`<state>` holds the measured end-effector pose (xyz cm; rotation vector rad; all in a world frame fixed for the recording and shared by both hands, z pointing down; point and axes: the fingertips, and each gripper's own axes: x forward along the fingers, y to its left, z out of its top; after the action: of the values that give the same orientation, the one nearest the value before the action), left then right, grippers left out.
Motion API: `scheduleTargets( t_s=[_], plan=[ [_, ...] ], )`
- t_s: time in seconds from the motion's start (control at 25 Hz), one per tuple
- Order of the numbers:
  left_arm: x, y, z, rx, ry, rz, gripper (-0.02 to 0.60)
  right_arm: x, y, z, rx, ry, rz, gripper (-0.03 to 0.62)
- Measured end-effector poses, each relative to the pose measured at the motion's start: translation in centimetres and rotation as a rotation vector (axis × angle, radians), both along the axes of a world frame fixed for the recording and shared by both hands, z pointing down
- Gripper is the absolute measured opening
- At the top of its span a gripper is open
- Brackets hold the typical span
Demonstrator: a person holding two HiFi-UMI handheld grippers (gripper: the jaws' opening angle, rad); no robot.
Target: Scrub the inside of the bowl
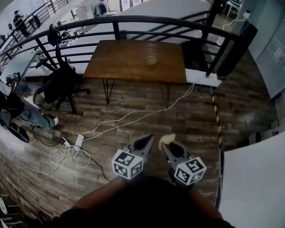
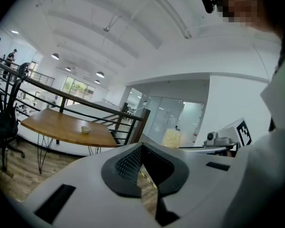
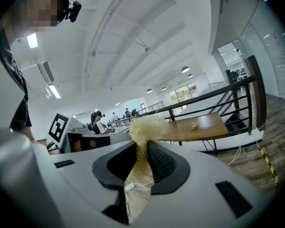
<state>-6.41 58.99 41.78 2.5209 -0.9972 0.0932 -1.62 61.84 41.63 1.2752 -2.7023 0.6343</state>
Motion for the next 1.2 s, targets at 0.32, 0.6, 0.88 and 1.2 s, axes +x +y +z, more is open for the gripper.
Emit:
scheduleTargets(
  t_s=[0.32,0.6,0.88,1.2],
  plan=[
    [-6.8,-5.9,-0.6,-0.001,0.009,0.008,-0.002,-6.8,-5.7,-1.3,0.026,0.002,0.006,0.080],
    [-8.2,-7.8,-0.1,-0.036,0.057,0.019,-0.002,-8.3,-8.1,-1.2,0.015,0.008,0.016,0.080],
    [-7.5,-11.8,0.8,-0.055,0.042,-0.007,-0.002,-7.5,-11.8,0.1,-0.031,0.001,-0.007,0.080],
    [-4.5,-20.0,1.6,-0.077,0.027,-0.081,-0.002,-3.8,-20.6,0.5,-0.030,-0.026,-0.057,0.080]
  ],
)
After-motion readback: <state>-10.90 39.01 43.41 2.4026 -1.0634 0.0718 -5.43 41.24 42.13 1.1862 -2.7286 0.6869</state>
